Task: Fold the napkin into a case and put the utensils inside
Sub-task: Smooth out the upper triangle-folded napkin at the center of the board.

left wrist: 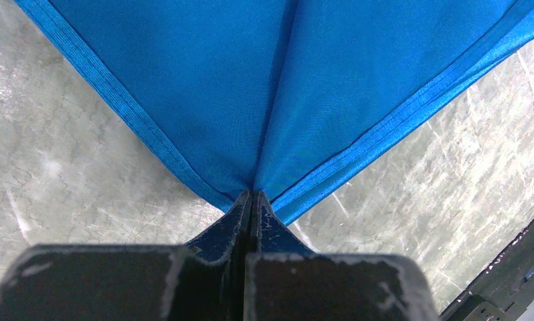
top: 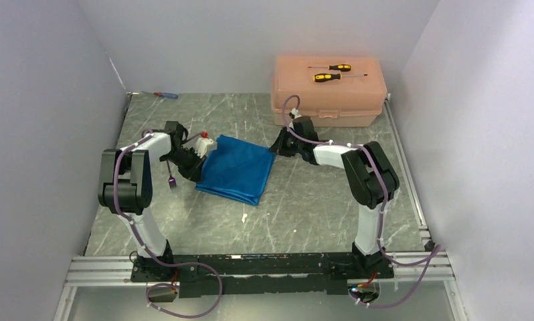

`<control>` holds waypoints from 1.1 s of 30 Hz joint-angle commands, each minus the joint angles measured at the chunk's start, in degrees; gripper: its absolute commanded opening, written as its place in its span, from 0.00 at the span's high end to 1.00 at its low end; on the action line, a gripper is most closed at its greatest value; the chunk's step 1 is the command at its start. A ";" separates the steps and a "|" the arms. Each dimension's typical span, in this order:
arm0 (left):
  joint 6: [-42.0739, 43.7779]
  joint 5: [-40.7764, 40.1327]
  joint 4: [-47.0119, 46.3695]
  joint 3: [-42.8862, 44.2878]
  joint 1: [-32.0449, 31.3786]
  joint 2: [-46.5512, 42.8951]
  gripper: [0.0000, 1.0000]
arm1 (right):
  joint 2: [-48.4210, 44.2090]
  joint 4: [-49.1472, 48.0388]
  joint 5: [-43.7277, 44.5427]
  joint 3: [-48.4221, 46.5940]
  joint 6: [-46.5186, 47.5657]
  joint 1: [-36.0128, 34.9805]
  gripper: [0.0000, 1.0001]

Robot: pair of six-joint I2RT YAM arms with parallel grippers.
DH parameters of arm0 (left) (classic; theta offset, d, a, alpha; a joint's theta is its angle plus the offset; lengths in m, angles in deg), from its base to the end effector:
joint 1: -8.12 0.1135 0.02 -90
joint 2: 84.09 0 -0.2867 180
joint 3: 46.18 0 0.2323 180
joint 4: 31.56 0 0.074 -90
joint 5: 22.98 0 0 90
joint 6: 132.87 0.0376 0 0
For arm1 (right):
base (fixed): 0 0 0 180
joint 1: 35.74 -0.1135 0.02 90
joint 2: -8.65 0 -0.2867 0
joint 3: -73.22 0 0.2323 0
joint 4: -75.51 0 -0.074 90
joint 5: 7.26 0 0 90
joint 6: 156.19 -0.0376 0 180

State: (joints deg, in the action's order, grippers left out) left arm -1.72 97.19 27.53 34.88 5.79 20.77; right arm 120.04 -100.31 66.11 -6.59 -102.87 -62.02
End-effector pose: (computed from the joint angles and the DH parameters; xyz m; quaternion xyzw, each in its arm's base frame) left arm 0.3182 -0.0319 0.1912 0.3719 0.8892 -0.2251 0.1428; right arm 0.3644 0.1920 0.1945 0.0142 0.8830 0.3453 0.3175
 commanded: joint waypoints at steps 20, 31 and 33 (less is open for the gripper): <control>1.99 -2.28 -2.01 -0.96 -0.40 1.58 0.97 | -2.62 -16.69 -5.09 9.24 -2.28 1.77 0.80; 1.09 -2.36 -1.96 -0.35 -0.44 1.31 0.97 | -17.48 -0.26 11.41 14.26 13.06 -17.73 0.64; 0.68 -2.30 -1.93 -0.21 -0.44 1.23 0.97 | -18.47 0.64 13.95 15.40 13.53 -19.64 0.68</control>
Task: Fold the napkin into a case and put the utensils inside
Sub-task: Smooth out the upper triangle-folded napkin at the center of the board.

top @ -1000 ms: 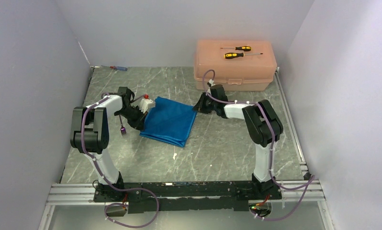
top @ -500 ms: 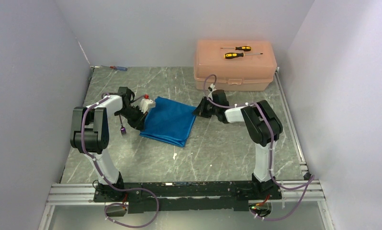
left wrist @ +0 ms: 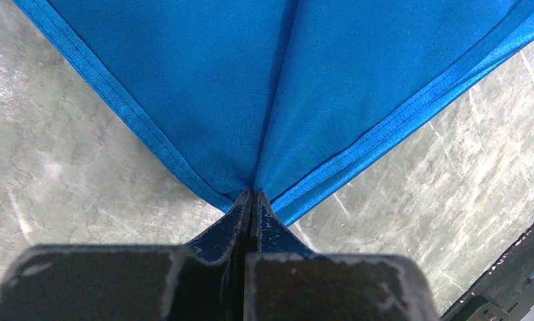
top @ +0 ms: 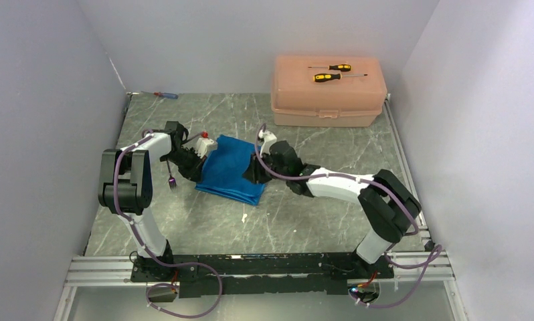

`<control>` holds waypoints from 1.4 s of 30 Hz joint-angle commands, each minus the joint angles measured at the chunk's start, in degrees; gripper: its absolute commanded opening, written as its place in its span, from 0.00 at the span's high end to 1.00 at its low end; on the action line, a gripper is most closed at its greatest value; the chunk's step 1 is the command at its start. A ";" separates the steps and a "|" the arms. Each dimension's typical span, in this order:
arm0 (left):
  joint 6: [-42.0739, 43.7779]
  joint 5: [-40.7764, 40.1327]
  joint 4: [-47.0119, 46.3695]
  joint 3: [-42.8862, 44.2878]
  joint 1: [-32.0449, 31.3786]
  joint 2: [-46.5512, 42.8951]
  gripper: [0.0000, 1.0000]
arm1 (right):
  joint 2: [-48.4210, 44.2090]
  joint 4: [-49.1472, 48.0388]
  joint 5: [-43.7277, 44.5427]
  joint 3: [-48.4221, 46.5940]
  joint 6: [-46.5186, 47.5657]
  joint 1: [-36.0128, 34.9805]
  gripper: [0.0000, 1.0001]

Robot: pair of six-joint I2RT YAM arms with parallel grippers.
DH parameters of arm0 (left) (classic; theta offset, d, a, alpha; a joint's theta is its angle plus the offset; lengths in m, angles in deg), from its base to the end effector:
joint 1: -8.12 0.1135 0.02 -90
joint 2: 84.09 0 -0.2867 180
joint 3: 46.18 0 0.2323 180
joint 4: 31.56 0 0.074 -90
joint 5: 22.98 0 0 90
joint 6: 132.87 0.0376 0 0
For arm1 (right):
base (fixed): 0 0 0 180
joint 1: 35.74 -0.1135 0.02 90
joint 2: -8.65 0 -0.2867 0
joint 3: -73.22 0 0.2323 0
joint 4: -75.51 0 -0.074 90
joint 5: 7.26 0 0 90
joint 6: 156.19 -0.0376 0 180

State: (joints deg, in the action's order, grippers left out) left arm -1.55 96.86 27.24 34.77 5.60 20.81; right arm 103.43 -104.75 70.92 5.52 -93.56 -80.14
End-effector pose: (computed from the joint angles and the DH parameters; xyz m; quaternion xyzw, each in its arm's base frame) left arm 0.3183 -0.0327 0.1905 0.3751 0.8886 -0.2221 0.1430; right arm 0.2444 0.2501 0.2435 -0.1788 0.8300 0.3765 0.3707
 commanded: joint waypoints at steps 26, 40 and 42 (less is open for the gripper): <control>-0.80 -1.64 -0.64 1.17 -0.20 2.08 0.96 | -0.75 17.00 19.89 -0.30 36.38 -13.25 0.51; -1.16 -2.01 -0.06 1.43 -0.21 2.21 0.96 | 1.09 12.79 13.29 1.73 50.47 -13.79 0.54; -1.20 -1.91 0.02 1.45 -0.20 2.24 0.96 | 1.49 12.09 14.11 1.76 51.50 -13.75 0.56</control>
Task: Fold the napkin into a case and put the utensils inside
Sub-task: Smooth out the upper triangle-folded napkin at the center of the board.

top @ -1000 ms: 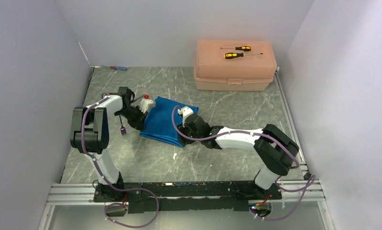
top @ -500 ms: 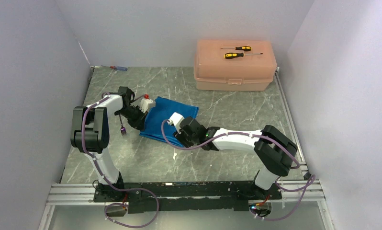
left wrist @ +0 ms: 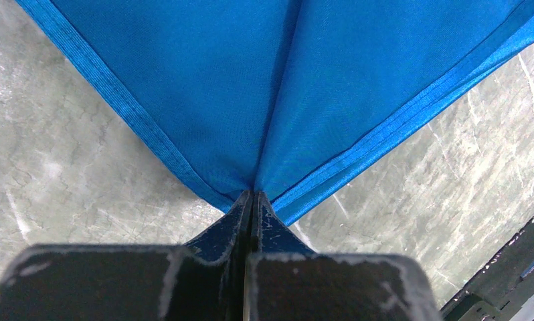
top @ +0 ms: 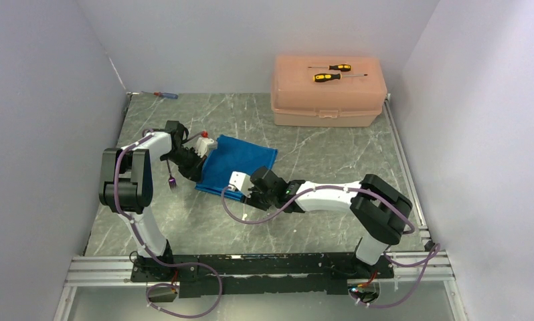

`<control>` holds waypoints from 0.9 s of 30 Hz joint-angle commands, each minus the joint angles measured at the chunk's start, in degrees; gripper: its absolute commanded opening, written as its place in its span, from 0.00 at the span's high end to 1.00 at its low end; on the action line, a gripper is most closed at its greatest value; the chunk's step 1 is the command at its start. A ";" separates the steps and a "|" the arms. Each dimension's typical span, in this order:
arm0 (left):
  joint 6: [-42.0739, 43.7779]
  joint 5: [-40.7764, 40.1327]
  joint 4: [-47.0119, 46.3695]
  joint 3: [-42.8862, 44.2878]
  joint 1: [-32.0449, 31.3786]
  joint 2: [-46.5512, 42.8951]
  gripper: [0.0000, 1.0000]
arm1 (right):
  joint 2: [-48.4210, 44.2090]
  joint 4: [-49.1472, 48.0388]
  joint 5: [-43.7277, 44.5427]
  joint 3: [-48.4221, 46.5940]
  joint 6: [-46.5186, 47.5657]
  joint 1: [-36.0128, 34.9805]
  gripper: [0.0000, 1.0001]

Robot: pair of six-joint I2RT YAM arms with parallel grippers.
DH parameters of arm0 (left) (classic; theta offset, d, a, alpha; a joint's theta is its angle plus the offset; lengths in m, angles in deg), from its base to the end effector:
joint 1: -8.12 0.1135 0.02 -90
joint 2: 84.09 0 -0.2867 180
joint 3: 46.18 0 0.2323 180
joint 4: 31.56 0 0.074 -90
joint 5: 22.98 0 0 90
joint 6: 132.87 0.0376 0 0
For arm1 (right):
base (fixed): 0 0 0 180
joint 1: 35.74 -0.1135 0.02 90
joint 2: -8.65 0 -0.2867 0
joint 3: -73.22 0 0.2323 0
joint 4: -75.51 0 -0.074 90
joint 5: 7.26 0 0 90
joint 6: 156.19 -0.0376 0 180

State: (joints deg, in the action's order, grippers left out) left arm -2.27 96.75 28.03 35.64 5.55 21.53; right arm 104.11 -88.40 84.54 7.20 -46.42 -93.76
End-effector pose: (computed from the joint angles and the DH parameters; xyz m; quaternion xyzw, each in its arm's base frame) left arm 0.3209 -0.0331 0.1899 0.3687 0.8918 -0.2240 0.1361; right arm 0.1746 0.2774 0.2051 -0.5765 0.7241 0.1102 0.3622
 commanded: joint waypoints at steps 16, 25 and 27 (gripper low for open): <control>-0.72 -1.57 -0.86 0.42 -0.21 1.44 0.95 | 2.91 -5.14 1.50 -0.79 6.43 0.10 0.93; -1.65 -1.43 -0.69 1.02 -0.20 1.32 0.95 | 0.27 -4.93 0.55 -0.24 3.22 -0.43 0.99; -2.77 -2.09 -0.17 1.75 -0.17 1.61 0.95 | -0.04 -4.85 0.24 -0.24 2.42 -0.52 0.99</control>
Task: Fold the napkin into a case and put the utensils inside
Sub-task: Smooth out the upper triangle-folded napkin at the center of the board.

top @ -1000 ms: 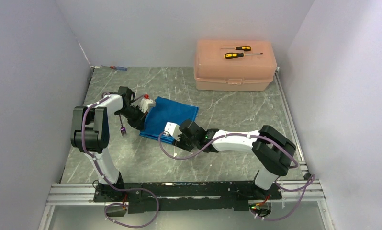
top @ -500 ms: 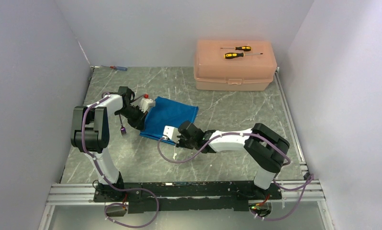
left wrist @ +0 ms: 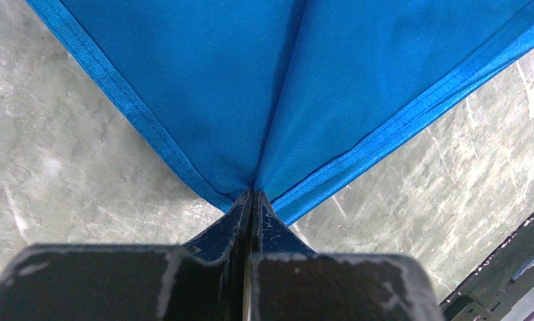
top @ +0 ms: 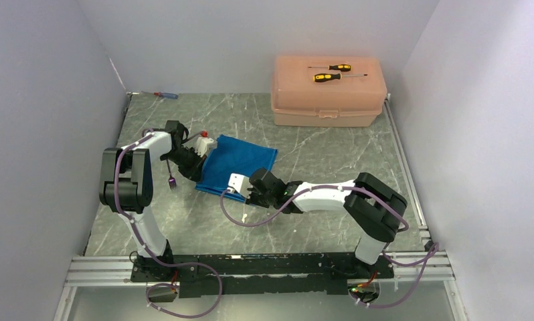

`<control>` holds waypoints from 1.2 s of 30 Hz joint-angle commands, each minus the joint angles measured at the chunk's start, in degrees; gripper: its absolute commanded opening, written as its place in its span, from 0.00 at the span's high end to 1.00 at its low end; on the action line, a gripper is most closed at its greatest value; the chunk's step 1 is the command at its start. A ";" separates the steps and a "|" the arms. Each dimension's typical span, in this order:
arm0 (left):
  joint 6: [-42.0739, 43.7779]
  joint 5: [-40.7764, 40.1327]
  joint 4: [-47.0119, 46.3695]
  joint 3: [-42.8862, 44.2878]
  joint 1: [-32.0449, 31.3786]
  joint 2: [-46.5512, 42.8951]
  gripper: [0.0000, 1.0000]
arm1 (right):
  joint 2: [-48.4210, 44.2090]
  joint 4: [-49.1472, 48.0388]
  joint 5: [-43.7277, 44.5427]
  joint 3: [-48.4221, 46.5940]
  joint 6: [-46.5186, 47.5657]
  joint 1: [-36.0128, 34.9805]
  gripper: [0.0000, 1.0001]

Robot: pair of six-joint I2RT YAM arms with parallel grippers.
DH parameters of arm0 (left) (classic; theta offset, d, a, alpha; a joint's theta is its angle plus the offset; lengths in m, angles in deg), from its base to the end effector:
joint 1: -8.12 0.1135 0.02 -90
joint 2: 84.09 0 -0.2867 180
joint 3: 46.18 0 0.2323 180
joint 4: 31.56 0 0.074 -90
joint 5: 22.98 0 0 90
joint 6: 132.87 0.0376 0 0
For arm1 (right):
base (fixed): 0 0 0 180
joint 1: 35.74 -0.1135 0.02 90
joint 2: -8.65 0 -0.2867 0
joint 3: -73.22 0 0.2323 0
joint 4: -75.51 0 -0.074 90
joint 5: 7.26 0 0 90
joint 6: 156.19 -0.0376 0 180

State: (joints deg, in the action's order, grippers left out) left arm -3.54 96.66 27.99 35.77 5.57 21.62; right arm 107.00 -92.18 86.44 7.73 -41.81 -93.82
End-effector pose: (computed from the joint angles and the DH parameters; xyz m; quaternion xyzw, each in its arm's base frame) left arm 0.3215 -0.0329 0.1899 0.3589 0.8960 -0.2245 0.1341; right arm 0.1794 0.2834 0.1920 -0.5997 0.7030 0.0819 0.3734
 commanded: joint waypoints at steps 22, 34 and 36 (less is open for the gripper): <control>-6.17 -0.77 0.28 3.85 1.32 0.68 0.86 | -1.31 -1.31 -0.81 1.84 -4.74 -2.21 0.87; -7.12 7.11 6.09 8.68 4.54 -0.67 0.76 | -3.12 -1.97 -0.47 1.51 -4.95 -2.22 0.71; -7.23 7.55 6.45 9.22 4.77 -1.12 0.74 | -3.44 -1.72 -0.66 1.14 -5.03 -2.21 0.69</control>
State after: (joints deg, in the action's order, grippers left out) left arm -9.72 99.92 31.70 42.50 10.10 22.58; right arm 105.81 -92.25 85.72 9.47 -46.26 -95.83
